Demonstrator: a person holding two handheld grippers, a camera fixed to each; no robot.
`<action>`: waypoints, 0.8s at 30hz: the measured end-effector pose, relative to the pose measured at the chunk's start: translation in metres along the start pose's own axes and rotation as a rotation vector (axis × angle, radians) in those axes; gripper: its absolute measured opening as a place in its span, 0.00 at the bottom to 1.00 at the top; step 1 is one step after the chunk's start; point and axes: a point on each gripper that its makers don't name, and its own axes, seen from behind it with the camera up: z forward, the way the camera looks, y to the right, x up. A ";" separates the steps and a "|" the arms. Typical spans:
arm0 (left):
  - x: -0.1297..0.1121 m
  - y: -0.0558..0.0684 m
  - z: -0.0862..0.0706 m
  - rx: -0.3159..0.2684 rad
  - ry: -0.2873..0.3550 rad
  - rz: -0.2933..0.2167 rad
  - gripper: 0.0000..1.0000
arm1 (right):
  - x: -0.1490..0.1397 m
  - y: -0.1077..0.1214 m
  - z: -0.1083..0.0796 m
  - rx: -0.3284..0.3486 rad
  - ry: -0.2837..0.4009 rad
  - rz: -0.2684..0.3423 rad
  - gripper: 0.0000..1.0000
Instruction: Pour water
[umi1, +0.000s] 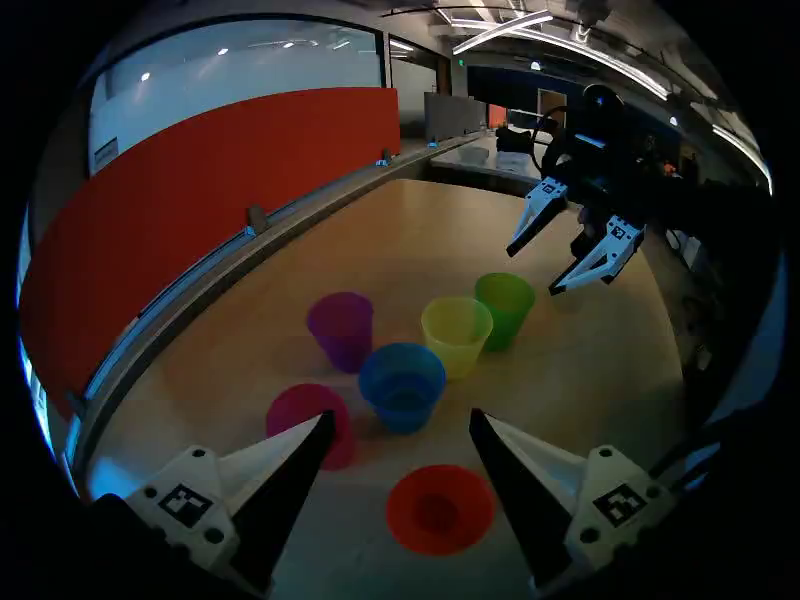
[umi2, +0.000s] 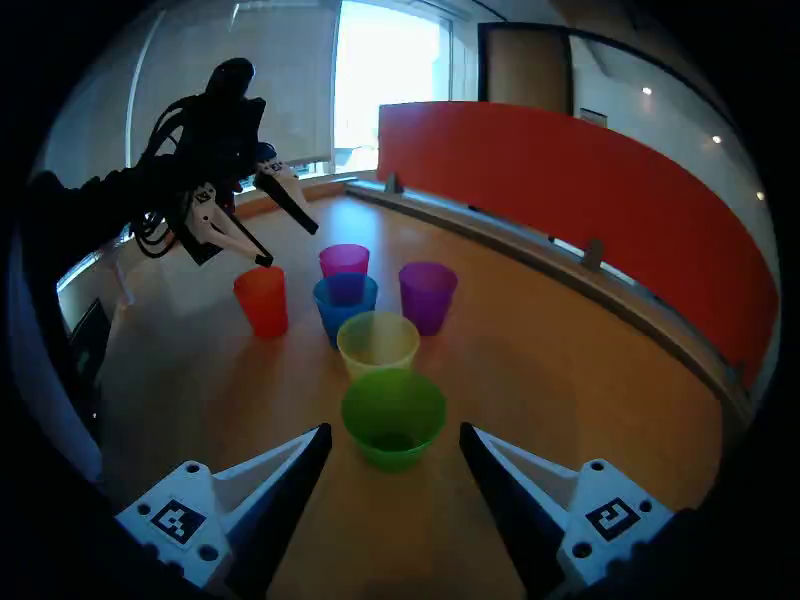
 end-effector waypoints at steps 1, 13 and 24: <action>0.000 0.000 0.000 0.002 -0.001 0.001 1.00 | -0.002 0.000 0.001 0.000 -0.004 -0.001 0.99; -0.002 -0.003 0.002 0.005 -0.005 0.009 1.00 | -0.014 -0.001 0.022 0.009 -0.034 -0.006 0.99; 0.000 -0.002 0.002 0.007 -0.002 0.014 1.00 | -0.012 -0.004 0.047 0.025 -0.043 -0.015 0.99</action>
